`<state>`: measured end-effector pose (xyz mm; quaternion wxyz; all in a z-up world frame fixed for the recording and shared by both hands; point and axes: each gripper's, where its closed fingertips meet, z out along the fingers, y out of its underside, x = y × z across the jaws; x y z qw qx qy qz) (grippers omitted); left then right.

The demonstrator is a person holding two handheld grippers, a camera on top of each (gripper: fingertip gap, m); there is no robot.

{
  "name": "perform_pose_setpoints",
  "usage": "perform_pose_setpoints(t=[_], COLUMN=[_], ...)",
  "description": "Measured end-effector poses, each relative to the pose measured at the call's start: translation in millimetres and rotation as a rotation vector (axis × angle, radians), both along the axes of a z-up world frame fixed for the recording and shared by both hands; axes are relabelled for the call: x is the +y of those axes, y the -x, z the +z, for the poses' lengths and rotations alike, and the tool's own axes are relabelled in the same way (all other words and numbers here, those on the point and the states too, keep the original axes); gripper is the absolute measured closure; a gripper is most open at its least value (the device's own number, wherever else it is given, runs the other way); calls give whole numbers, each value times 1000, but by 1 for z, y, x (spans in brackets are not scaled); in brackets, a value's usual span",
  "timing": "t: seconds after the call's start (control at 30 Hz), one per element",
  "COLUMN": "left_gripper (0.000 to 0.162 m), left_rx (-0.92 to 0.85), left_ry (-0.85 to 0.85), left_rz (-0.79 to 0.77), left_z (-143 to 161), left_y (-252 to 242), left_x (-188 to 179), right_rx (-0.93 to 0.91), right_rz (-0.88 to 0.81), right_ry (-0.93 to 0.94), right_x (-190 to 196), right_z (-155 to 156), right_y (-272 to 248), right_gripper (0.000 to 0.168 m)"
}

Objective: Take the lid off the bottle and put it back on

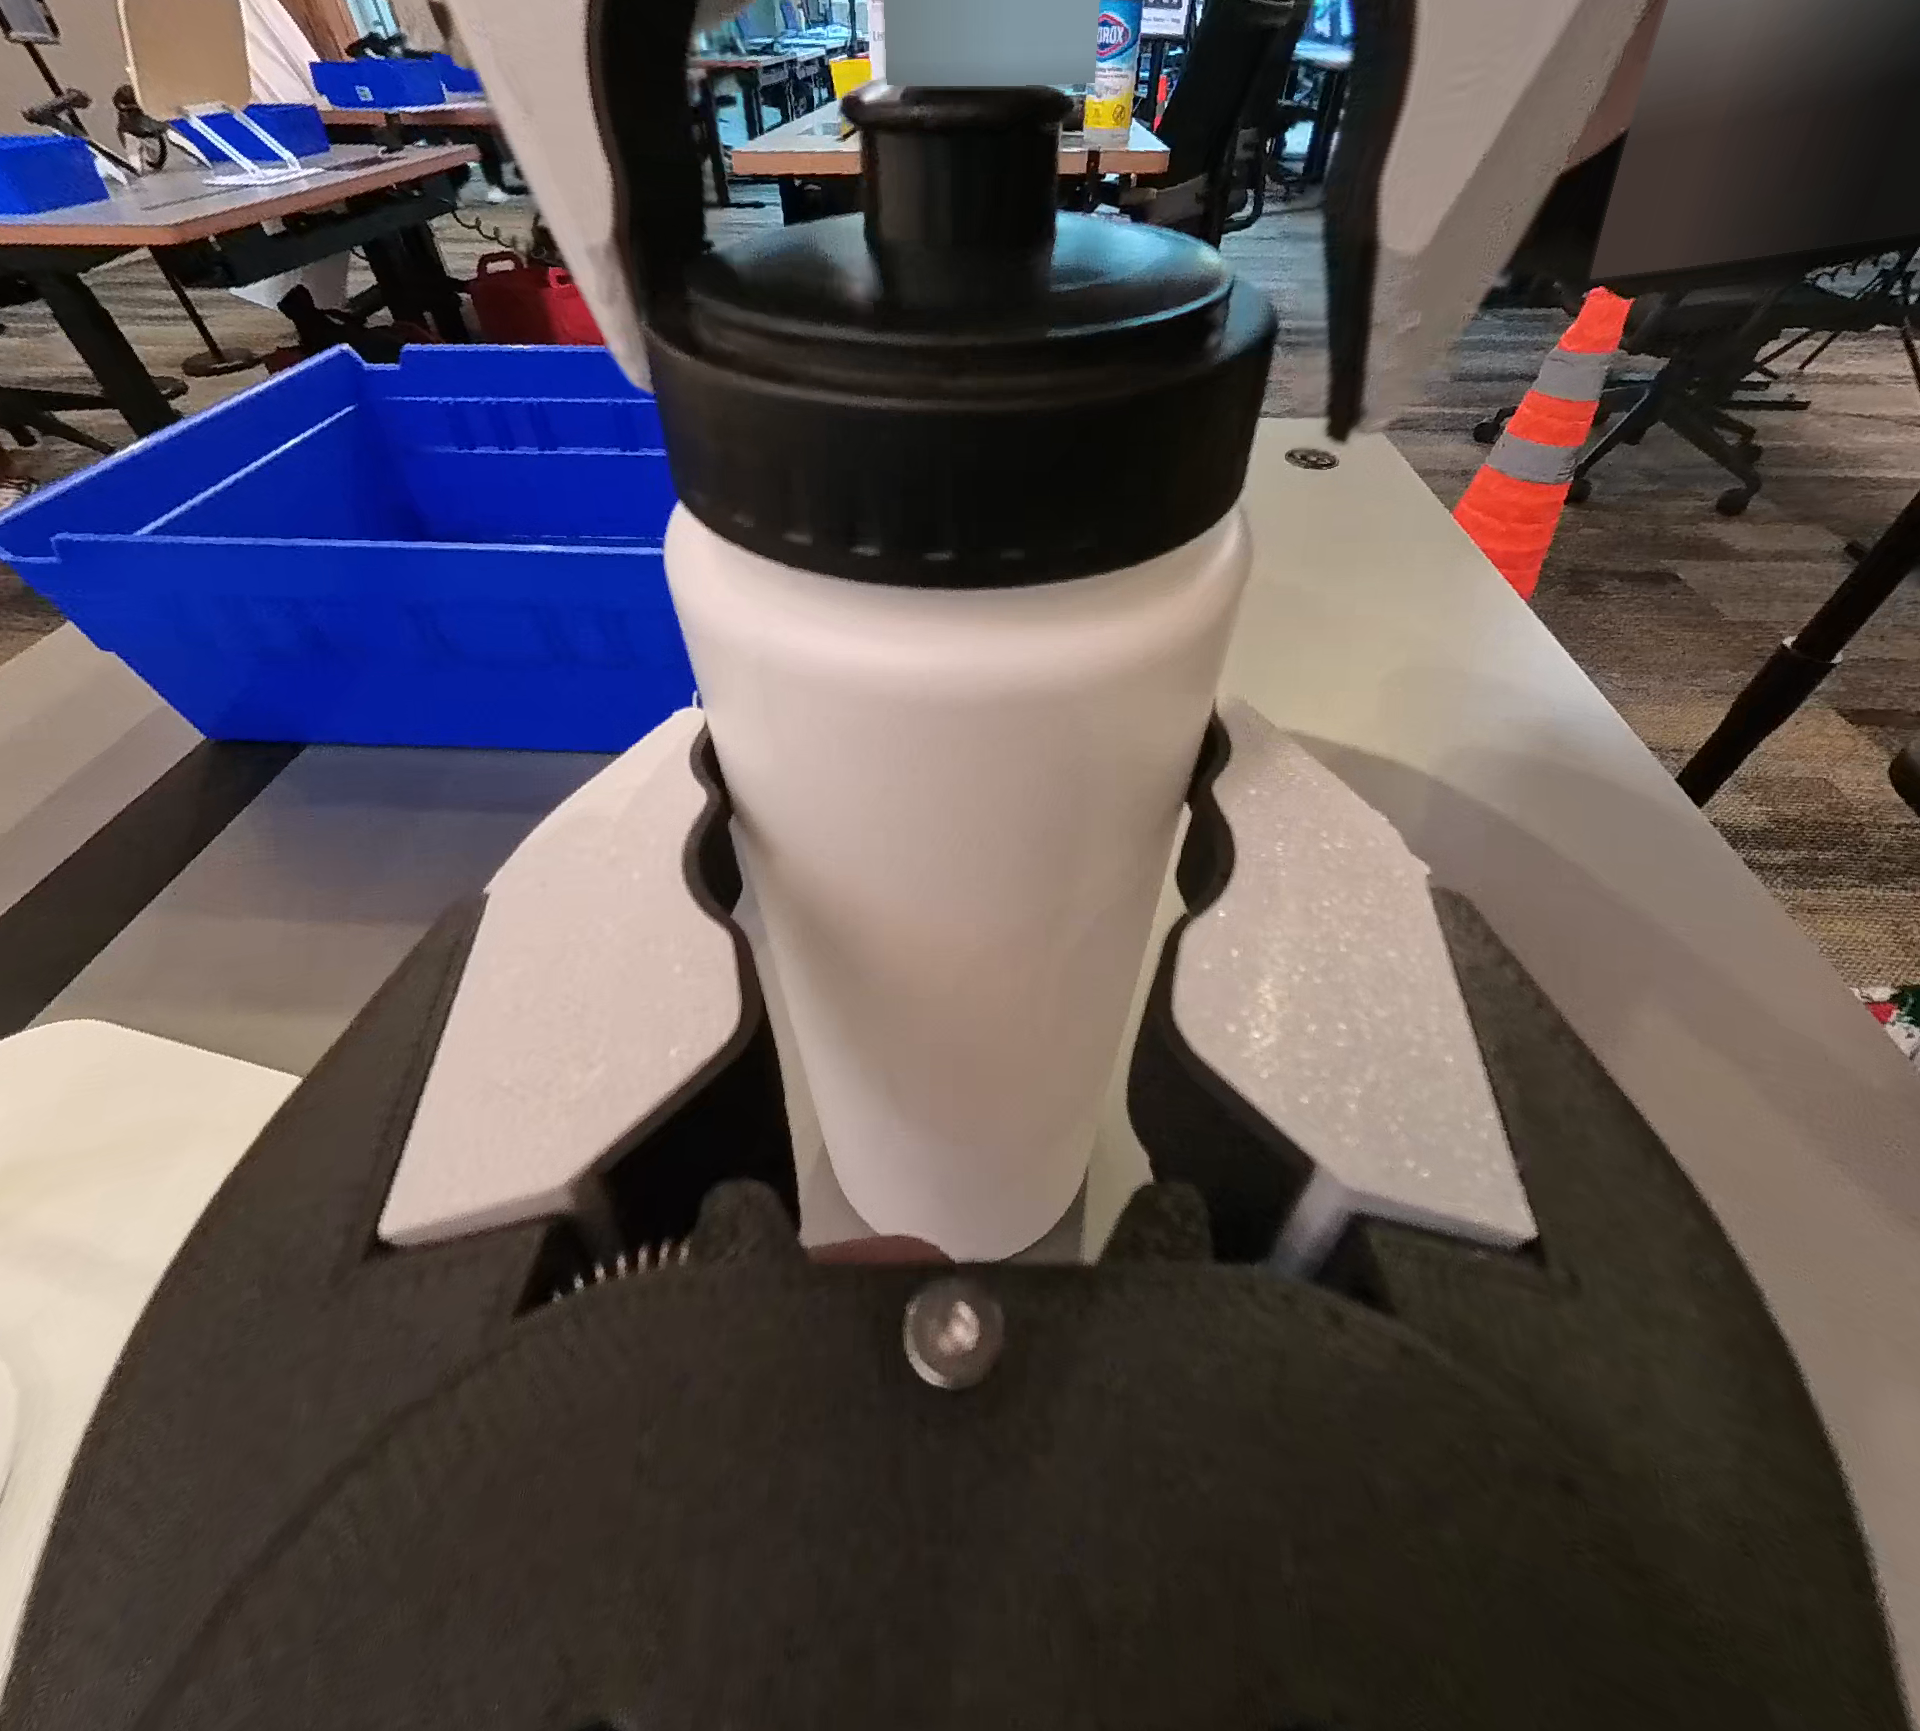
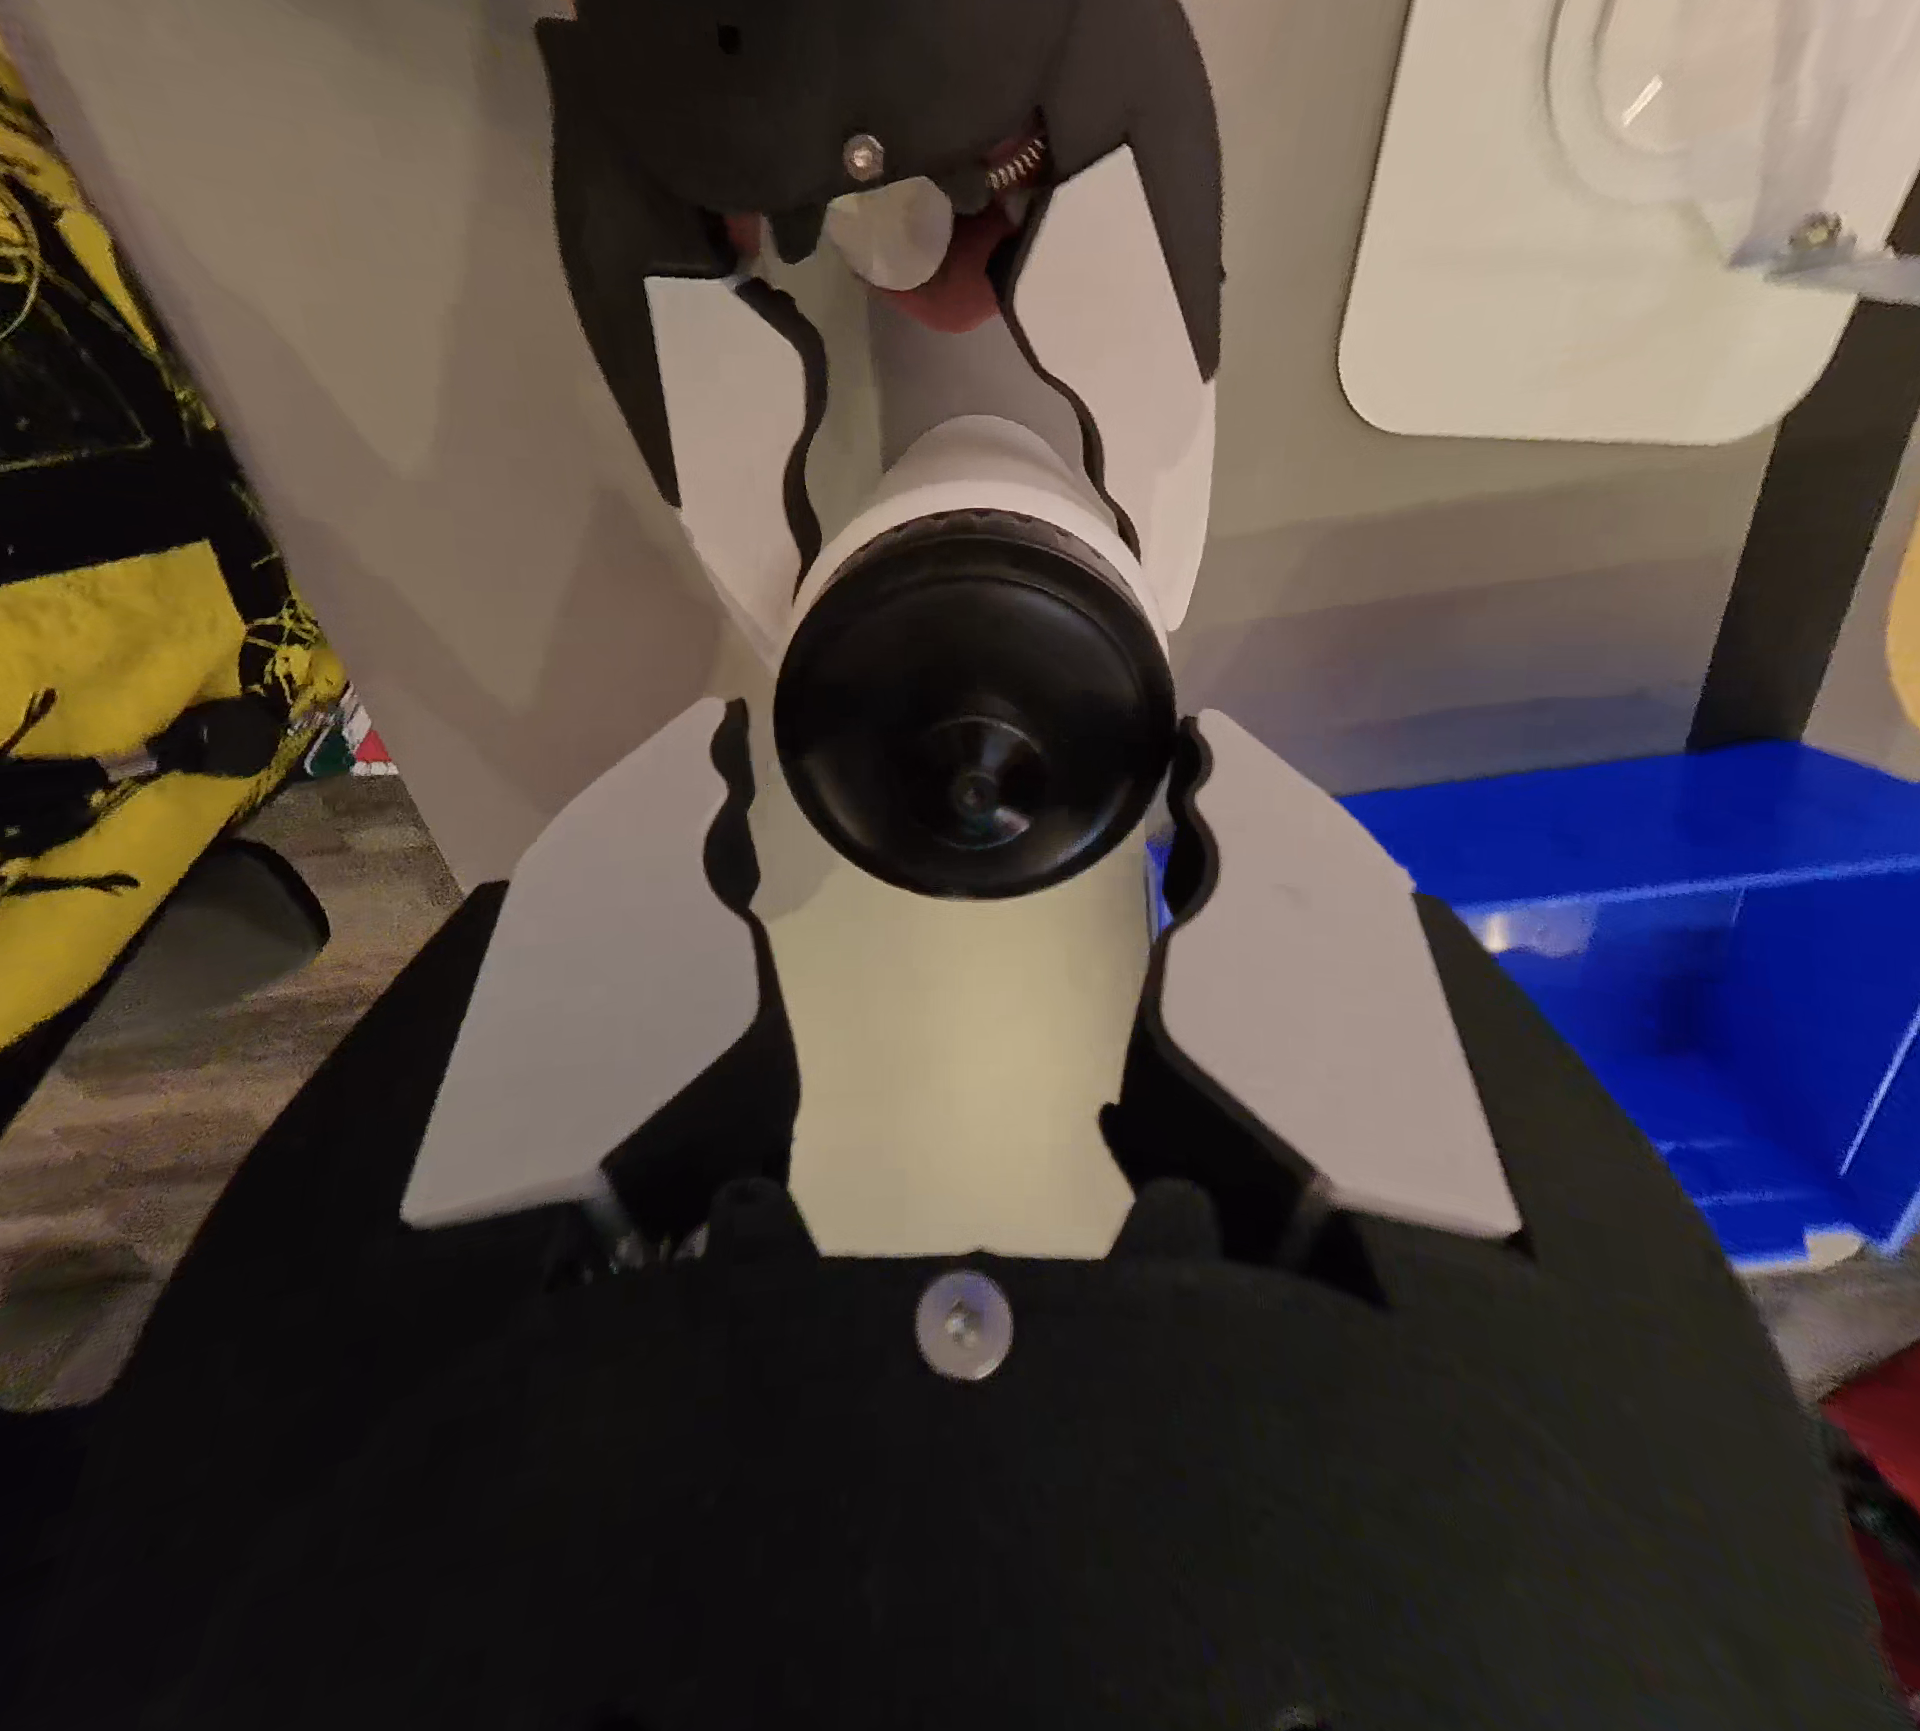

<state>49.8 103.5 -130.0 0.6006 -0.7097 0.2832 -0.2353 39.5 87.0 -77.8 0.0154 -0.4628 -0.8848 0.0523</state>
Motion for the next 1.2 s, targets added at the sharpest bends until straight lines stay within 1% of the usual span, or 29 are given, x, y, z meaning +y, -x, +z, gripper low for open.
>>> perform_pose_setpoints(t=[0.13, 0.2, 0.27, 0.4, 0.47, 0.5, 0.6, 0.63, 0.67, 0.73, 0.77, 0.83, 0.87, 0.93, 0.97, 1.03, 1.1, 1.13, 1.2], left_gripper=[78, 78, 78, 78, 78, 78, 78, 78, 78, 78, 78, 78, 78, 78, 78, 78, 78, 78, 78], left_rx=[1, 1, -1, -9, -6, 4, 5, 2, 5, 7, 5, 6, 6, 6, 6, -5, 2, 6, 15], left_ry=[-1, 0, 1, 5, 1, -3, -1, -1, -1, 0, 0, 0, 1, 1, 1, 7, 3, 2, 2], left_rz=[-1, -1, -2, 1, 1, 1, 0, 0, 0, 0, 1, 0, 0, -1, 1, 3, -1, -2, -2], left_z=[0, 0, 0, 0, 0, 0, 0, 0, 0, 0, 0, 0, 0, 0, 0, 0, 0, 0, 0], left_y=[0, 0, 0, 1, 2, 2, 0, 1, 0, 0, 1, 1, 1, 1, 1, 3, 3, 2, 2], left_x=[0, 0, 0, 1, 0, -1, -1, 0, -1, -1, -1, -1, -1, -1, -1, 0, -1, -1, -2], right_rx=[22, 12, 2, -7, 19, 29, 41, 55, 60, 48, 41, 5, -8, -16, -18, -27, -5, 2, 7], right_rz=[144, 158, 108, -128, -196, -183, -27, 2, 35, 123, 153, 201, 204, 158, 94, -115, -211, -219, -144], right_ry=[-36, -48, -35, -13, -31, -42, -49, -37, -28, -21, -27, -34, -44, -40, -32, 3, 4, -3, -13], right_x=[0, 1, 1, 2, 1, 0, 1, 1, 2, 2, 3, 3, 5, 4, 4, 4, 2, 1, 1], right_z=[1, 0, 0, 0, 0, 0, 3, 7, 10, 14, 14, 10, 8, 6, 6, 6, 6, 6, 7], right_y=[3, 3, 3, 4, 6, 5, 4, 6, 7, 5, 5, 1, 0, 0, 0, 1, 1, 1, 2], right_gripper=[95, 97, 97, 97, 97, 97, 97, 93, 93, 98, 98, 102, 101, 100, 100, 100, 100, 100, 100])
